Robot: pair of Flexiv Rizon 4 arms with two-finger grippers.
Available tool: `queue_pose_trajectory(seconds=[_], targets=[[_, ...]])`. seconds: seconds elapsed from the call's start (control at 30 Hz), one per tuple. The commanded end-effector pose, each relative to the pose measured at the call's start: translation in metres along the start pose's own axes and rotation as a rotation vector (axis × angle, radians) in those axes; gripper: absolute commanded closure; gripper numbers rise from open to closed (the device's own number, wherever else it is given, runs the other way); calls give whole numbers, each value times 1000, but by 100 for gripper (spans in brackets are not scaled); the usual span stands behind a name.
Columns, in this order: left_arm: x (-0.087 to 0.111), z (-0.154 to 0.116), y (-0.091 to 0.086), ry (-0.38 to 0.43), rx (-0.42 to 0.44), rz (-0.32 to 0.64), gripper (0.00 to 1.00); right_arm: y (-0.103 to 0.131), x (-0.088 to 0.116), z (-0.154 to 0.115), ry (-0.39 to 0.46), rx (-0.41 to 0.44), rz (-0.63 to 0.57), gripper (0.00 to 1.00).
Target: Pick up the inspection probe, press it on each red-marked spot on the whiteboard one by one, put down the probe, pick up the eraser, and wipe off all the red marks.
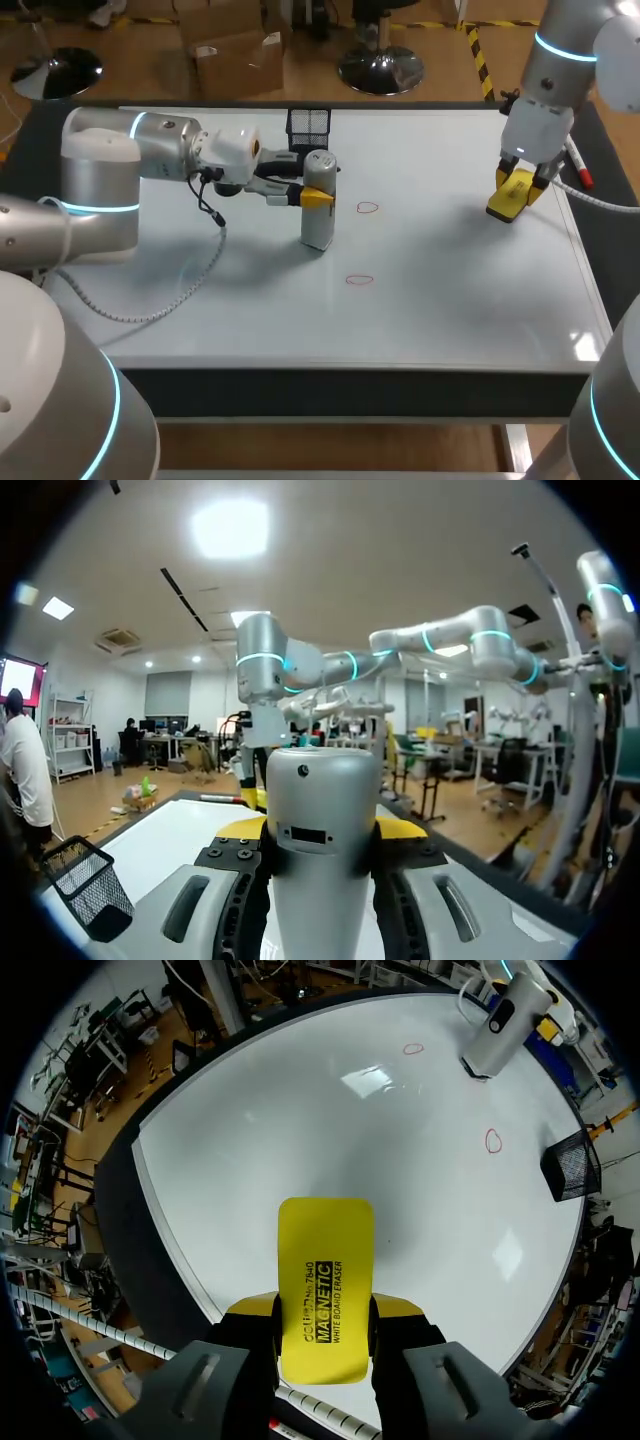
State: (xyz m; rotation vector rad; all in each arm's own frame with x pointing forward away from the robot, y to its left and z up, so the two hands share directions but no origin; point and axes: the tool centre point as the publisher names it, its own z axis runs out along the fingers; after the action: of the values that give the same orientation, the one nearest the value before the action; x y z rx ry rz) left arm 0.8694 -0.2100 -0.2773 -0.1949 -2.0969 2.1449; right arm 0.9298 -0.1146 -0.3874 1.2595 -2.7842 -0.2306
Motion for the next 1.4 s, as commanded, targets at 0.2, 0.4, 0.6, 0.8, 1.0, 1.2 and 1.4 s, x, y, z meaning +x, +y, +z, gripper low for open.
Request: queue_pose_trajectory(seconds=[0.2, 0.4, 0.6, 0.8, 1.0, 1.2, 1.4], targets=[[-1, -4, 5, 14, -66, 31, 100, 0, 0, -1, 3, 3, -2, 100], [-5, -6, 10, 9, -88, 35, 100, 0, 0, -1, 3, 3, -2, 100], [-5, -8, 11, 11, -112, 53, 100, 0, 0, -1, 3, 3, -2, 100], [-4, -7, 13, 14, -119, 53, 100, 0, 0, -1, 3, 3, -2, 100], [-4, -7, 14, 15, -122, 53, 100, 0, 0, -1, 3, 3, -2, 100], [-4, -8, 14, 13, -121, 55, 100, 0, 0, -1, 3, 3, -2, 100], [-3, -10, 0, 7, -105, 56, 100, 0, 0, -1, 3, 3, -2, 100]])
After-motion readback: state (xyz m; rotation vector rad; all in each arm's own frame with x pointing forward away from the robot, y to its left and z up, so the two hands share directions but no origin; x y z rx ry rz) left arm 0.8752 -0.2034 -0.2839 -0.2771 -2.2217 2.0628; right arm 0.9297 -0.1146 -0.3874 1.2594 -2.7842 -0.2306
